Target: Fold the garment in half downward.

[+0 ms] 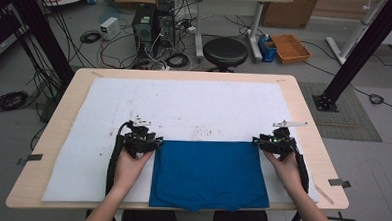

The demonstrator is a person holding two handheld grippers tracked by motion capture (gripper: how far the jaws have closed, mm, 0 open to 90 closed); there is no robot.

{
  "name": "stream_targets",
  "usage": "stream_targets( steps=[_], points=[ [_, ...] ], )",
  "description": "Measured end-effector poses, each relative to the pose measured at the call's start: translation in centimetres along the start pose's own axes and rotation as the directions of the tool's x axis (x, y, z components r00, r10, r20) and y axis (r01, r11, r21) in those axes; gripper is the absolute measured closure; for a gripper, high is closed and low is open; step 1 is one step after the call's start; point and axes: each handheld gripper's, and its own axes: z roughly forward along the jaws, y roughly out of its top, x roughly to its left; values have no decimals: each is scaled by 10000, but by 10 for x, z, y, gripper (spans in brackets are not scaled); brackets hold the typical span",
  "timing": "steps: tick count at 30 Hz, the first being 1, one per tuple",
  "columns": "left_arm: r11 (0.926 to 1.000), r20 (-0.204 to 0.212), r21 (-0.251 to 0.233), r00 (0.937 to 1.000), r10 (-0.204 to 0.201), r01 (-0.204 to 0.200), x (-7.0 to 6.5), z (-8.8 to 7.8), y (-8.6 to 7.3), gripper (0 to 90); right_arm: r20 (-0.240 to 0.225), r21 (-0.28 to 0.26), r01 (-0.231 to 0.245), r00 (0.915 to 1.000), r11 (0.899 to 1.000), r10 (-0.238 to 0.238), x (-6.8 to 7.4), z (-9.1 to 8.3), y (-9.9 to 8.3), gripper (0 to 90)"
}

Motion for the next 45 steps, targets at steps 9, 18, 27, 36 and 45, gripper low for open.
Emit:
stream_targets(
  steps=[9, 18, 27, 36, 45],
  points=[
    [9985, -32, 251, 9988, 490, -489, -6, 5, -6, 856, -242, 482, 590, 9980, 9971, -579, 1, 5, -8, 868],
    [9985, -162, 284, 9988, 473, -468, 0, 8, 2, 875, -77, 97, 972, 9952, 9952, -971, 1, 4, 1, 877],
    [9995, -401, 110, 9988, 298, -294, 17, 29, 25, 874, 139, -79, 1276, 9917, 9918, -1275, -11, 17, 29, 877],
    [9994, -469, 20, 9982, 360, -359, 20, 36, 30, 871, 261, 104, 1440, 9892, 9895, -1442, -18, 29, 32, 866],
    [9984, -600, -432, 9976, 346, -372, 22, 22, 33, 618, 298, -278, 1398, 9898, 9898, -1390, -21, 18, 32, 684]
  ],
)
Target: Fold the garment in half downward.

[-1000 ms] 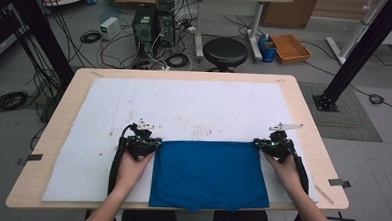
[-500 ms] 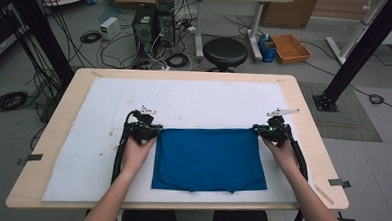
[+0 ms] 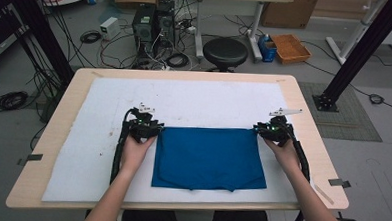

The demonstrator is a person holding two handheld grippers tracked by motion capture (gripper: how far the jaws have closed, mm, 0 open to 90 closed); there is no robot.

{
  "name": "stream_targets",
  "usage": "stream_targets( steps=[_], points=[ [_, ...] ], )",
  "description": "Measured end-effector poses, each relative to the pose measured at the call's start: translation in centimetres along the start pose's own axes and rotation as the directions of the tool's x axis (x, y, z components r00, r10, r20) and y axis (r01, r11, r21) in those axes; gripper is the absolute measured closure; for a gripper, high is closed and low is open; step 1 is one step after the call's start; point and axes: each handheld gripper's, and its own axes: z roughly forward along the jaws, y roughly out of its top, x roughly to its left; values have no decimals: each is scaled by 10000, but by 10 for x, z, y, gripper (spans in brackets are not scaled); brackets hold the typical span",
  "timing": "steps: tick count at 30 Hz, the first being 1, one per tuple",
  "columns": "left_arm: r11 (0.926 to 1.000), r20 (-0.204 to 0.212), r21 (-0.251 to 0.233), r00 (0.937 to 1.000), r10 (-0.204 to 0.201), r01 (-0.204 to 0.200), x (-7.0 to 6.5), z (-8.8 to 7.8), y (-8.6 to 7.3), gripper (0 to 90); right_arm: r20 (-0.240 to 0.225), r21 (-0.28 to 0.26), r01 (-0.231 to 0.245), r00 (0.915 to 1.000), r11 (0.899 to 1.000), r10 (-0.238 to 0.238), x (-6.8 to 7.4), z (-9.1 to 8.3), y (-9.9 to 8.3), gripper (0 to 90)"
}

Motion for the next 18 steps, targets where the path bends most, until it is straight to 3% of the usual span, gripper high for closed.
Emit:
stream_targets(
  steps=[2, 6, 13, 18],
  points=[
    [9999, 132, -135, 9999, 51, -49, 1, -9, 1, 537, 53, -172, 29, 10000, 9998, -28, -1, -6, -2, 609],
    [9977, 72, -605, 9995, 316, -311, 1, -31, 0, 441, 34, -716, -186, 9998, 9973, 189, -2, -24, -8, 564],
    [9879, 389, -1290, 9950, 920, -863, -13, -59, -10, 372, -181, -1285, -627, 9980, 9897, 609, -7, -44, -17, 514],
    [9776, 493, -1836, 9923, 1135, -1027, -18, -70, -10, 372, -242, -1427, -410, 9990, 9889, 379, -8, -52, -16, 514]
  ],
)
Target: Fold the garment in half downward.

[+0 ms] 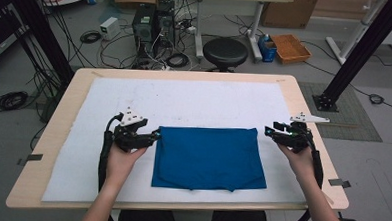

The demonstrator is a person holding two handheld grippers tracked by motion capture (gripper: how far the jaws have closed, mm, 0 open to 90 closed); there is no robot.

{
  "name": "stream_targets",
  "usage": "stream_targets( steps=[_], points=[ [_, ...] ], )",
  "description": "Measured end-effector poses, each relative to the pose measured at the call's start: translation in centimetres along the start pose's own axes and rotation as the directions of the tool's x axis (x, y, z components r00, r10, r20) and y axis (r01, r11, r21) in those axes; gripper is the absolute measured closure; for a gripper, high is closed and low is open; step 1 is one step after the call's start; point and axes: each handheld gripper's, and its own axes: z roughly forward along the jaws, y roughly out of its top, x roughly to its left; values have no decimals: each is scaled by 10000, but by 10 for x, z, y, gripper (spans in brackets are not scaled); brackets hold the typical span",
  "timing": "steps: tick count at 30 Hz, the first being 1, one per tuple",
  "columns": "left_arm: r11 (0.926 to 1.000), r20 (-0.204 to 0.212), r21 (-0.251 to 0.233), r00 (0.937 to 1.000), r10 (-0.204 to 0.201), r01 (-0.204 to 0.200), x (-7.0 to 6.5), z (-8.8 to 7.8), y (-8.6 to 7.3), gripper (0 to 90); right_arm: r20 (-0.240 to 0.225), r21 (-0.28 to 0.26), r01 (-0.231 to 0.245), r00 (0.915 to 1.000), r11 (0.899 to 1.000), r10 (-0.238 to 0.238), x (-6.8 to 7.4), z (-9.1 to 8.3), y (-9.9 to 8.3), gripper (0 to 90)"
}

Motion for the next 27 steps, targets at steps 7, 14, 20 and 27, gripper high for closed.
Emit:
stream_targets(
  steps=[7, 14, 20, 27],
  points=[
    [9995, 101, -287, 9999, 116, -113, 3, -11, -2, 362, -140, -320, -152, 9998, 9994, 148, -6, -6, 3, 473],
    [9989, -65, -476, 10000, 31, -35, 7, -19, -4, 362, -114, -495, -218, 9997, 9985, 213, -6, -8, 4, 458],
    [9987, -82, -484, 9999, 127, -131, 7, -20, -4, 363, -109, -506, -229, 9997, 9985, 224, -6, -9, 4, 456],
    [9990, -87, -443, 9999, 109, -113, 6, -19, -3, 363, -149, -475, -214, 9997, 9986, 207, -6, -8, 4, 455]
  ],
)
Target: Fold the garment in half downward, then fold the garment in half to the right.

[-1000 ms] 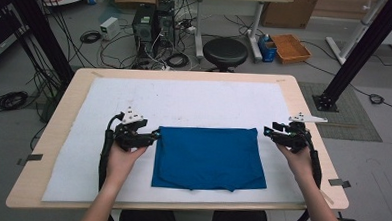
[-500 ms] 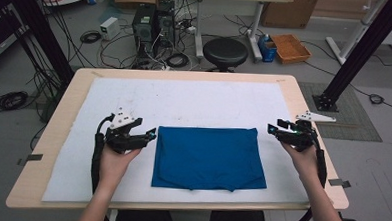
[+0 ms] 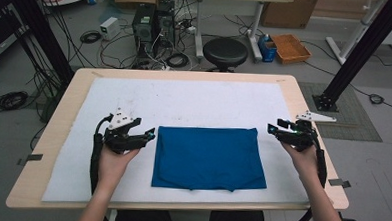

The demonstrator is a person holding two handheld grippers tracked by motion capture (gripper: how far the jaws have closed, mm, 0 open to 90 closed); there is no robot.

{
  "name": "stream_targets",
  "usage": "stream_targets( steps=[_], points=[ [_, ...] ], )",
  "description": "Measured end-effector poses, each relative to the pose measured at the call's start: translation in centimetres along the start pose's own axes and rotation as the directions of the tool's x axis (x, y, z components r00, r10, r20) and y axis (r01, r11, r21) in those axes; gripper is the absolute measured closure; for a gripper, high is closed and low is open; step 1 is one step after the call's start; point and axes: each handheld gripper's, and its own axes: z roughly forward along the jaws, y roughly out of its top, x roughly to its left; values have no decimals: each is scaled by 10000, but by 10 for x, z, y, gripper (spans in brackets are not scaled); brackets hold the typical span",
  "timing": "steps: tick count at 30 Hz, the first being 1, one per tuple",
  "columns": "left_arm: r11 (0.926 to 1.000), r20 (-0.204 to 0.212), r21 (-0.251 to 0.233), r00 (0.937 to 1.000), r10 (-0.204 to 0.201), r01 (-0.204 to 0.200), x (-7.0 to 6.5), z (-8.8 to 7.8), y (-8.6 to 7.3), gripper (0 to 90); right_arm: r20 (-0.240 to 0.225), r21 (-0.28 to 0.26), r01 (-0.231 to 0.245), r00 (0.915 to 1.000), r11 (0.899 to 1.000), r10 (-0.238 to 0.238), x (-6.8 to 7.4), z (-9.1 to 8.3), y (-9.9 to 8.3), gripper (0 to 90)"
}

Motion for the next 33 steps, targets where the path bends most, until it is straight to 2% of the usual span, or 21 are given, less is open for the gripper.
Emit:
stream_targets(
  steps=[10, 14, 19, 23, 26, 33],
  points=[
    [9998, 32, -136, 9999, -137, 137, -2, -4, 2, 368, -26, -138, 6, 10000, 9999, -7, 0, -1, 2, 457],
    [9984, 194, -106, 9983, -548, 550, -4, -7, 2, 369, -33, -196, 36, 10000, 9998, -36, 2, -1, 6, 458],
    [9930, 388, 265, 9925, -1162, 1152, -11, -14, -7, 369, -154, -508, 210, 9996, 9985, -218, 10, -4, 15, 457],
    [9811, 62, 585, 9827, -1849, 1843, -21, -22, -22, 382, -266, -529, 558, 9980, 9970, -573, 19, -1, 20, 456],
    [9688, 141, 883, 9722, -2336, 2315, -29, -27, -35, 411, -369, -511, 697, 9967, 9963, -716, 24, 4, 23, 454],
    [9416, 261, 1569, 9518, -3055, 2979, -51, -30, -60, 449, -563, -455, 958, 9936, 9944, -983, 36, 13, 29, 454]
  ],
)
